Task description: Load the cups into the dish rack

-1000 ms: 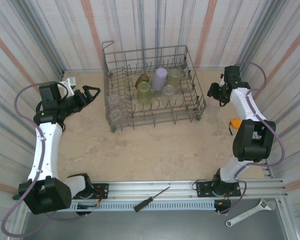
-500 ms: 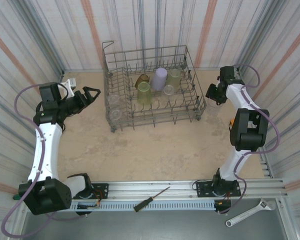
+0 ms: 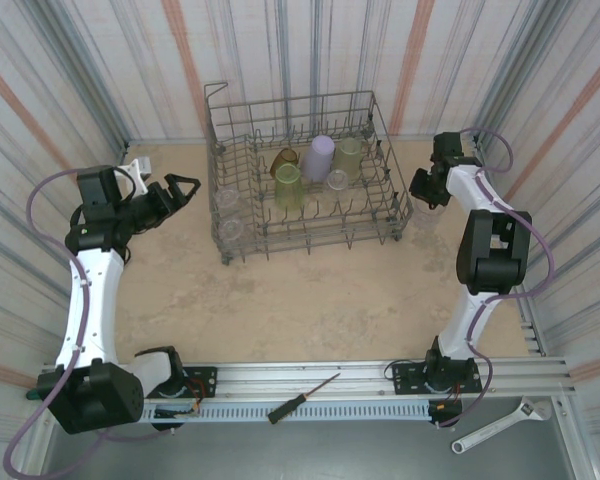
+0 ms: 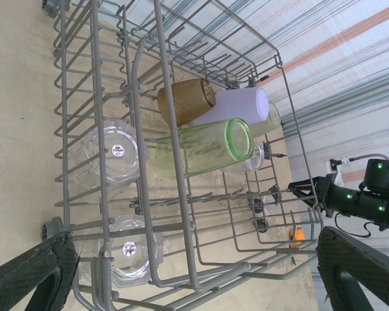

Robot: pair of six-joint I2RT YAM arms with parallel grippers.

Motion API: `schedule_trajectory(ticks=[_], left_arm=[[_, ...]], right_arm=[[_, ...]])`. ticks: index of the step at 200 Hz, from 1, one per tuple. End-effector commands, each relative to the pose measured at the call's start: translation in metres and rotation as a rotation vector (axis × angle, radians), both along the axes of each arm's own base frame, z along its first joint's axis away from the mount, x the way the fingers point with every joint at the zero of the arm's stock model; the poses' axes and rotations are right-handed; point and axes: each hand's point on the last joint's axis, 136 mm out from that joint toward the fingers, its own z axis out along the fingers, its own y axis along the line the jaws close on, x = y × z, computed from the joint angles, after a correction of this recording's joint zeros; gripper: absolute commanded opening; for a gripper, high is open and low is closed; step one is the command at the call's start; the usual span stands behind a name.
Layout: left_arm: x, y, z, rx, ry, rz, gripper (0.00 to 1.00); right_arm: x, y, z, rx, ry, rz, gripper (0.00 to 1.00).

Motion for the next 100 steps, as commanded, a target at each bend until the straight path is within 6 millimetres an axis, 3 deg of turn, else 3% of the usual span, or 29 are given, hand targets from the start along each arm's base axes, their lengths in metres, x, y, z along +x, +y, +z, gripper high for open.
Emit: schedule_trajectory(ticks=[1, 24, 52, 100], left_arm=[[-0.005, 0.002, 0.003, 0.012, -0.01, 0.004, 0.99], [-0.004, 0.002, 0.005, 0.009, -0.011, 0.005, 0.99], [-0.005, 0.001, 0.007, -0.008, -0.01, 0.005, 0.99], [-0.006, -0.003, 0.015, -0.029, -0.022, -0.01, 0.99]], right_arm=[[0.0, -0.003, -0.003, -0.02, 0.026, -0.006, 0.16], [-0.003, -0.001, -0.001, -0.014, 0.026, -0.004, 0.0], [-0.006, -0.002, 0.013, -0.02, -0.003, 0.005, 0.0], [-0.008, -0.008, 0.063, -0.032, -0.115, 0.005, 0.0]])
